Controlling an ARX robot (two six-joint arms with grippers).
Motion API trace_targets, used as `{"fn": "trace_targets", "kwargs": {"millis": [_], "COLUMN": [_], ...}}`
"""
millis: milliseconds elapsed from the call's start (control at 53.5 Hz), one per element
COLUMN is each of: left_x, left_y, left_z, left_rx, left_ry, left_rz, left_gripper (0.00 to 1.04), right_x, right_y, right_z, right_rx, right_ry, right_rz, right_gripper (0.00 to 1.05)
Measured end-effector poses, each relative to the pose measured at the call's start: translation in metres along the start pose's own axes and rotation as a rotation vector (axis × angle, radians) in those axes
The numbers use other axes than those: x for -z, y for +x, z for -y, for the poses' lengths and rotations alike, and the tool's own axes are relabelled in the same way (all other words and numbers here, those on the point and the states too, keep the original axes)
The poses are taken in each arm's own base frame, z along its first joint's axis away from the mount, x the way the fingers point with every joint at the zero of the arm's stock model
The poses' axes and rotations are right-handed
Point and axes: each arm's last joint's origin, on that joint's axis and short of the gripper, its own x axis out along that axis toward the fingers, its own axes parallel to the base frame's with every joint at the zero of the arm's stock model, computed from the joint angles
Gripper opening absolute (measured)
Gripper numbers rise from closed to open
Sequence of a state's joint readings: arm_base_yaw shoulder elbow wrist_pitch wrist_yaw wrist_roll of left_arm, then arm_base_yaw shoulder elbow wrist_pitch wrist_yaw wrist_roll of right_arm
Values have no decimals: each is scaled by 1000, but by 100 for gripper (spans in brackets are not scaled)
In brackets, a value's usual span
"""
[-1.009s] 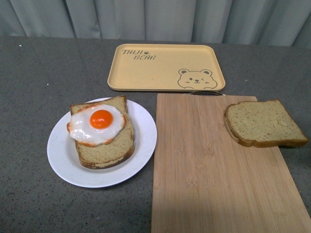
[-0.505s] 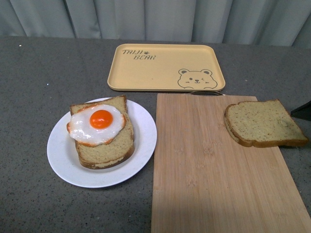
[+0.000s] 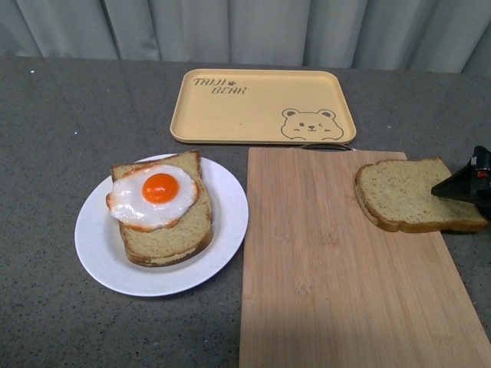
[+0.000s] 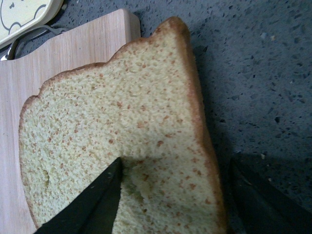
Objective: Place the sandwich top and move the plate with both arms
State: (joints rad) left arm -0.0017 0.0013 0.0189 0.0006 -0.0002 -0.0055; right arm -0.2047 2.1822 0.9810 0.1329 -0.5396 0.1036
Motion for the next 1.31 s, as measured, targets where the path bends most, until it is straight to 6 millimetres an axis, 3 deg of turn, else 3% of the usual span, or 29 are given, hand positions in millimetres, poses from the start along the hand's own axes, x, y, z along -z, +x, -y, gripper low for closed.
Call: {"fn": "trace_targets", "kwargs": {"millis": [430,636,897,991,1028,1308], "left_x": [0,0,0,0,0,0], "left_y": [0,0,0,0,0,0], "left_z": [0,0,0,0,0,0], "left_rx": [0,0,0,0,0,0], "left_ry": [0,0,0,0,0,0], "left_rz": [0,0,0,0,0,0], "left_gripper": [98,98,98,98,98,98], "right_x": [0,-5,-13,-14,-14,-8], "right_y": [-9,-33,-55,-46,-36,23], "right_z": [-6,-26,-86,-113,-129,-195], "right_rx": [-3,-83,-325,-391,-423,-540], "right_ry": [-3,-43,-159,-198,-212,-262], "right_rz": [5,49,125,117,94,-24], "right_gripper": [5,2,2,2,2,2]}}
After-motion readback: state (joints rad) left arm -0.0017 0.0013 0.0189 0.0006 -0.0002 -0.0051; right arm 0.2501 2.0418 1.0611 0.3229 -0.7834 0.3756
